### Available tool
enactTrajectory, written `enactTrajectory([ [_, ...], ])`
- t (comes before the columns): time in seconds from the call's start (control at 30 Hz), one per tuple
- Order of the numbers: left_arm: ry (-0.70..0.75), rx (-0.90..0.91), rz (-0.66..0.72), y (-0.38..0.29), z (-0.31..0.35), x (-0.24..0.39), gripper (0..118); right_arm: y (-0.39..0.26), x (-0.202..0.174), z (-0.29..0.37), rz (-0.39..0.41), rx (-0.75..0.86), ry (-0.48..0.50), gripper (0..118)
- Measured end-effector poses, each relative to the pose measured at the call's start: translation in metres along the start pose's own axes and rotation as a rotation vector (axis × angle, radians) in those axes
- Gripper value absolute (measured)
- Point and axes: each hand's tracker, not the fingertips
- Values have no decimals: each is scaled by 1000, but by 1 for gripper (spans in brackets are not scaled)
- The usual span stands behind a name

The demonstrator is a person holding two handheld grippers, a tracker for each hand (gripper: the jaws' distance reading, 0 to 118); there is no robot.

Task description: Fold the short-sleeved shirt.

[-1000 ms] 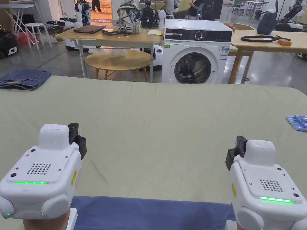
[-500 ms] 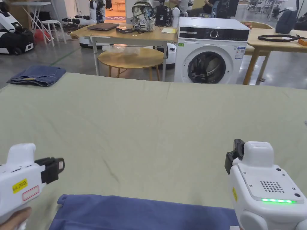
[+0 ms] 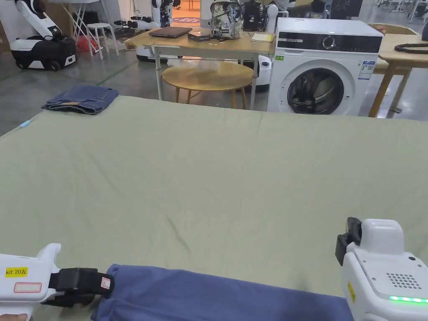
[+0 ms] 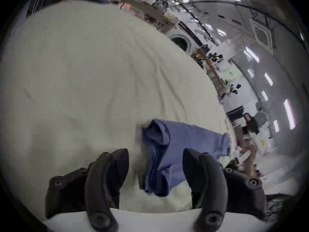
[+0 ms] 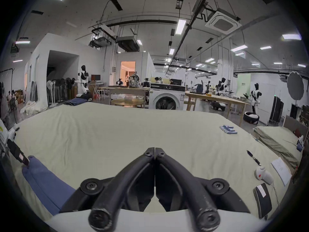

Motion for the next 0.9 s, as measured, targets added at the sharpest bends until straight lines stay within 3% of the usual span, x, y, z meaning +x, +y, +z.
enactTrajectory([
  [0.2, -235, -20, 125, -15, -36, -7, 67, -4, 3, -1, 5, -17, -11, 0],
  [0.3, -275, -29, 123, -14, -57, -6, 67, -6, 5, -4, -5, -30, -13, 0],
  [0.33, -281, -24, 110, -14, -61, -2, 63, -7, 5, -4, -8, -35, -13, 0],
  [0.37, -270, -15, 97, -14, -63, 3, 52, -7, 6, -4, -9, -38, -13, 0],
  [0.43, -166, -13, 66, -12, -67, 5, 45, -8, 6, -5, -10, -42, -13, 0],
  [0.5, -67, -32, 76, -13, -71, 4, 10, -8, 6, -4, -8, -45, -10, 0],
  [0.53, -130, -13, 99, -14, -68, 5, 6, -8, 6, -4, -6, -44, -10, 0],
  [0.9, -57, 85, 10, -12, -30, 55, 2, 0, 9, -5, -1, -26, 2, 0],
])
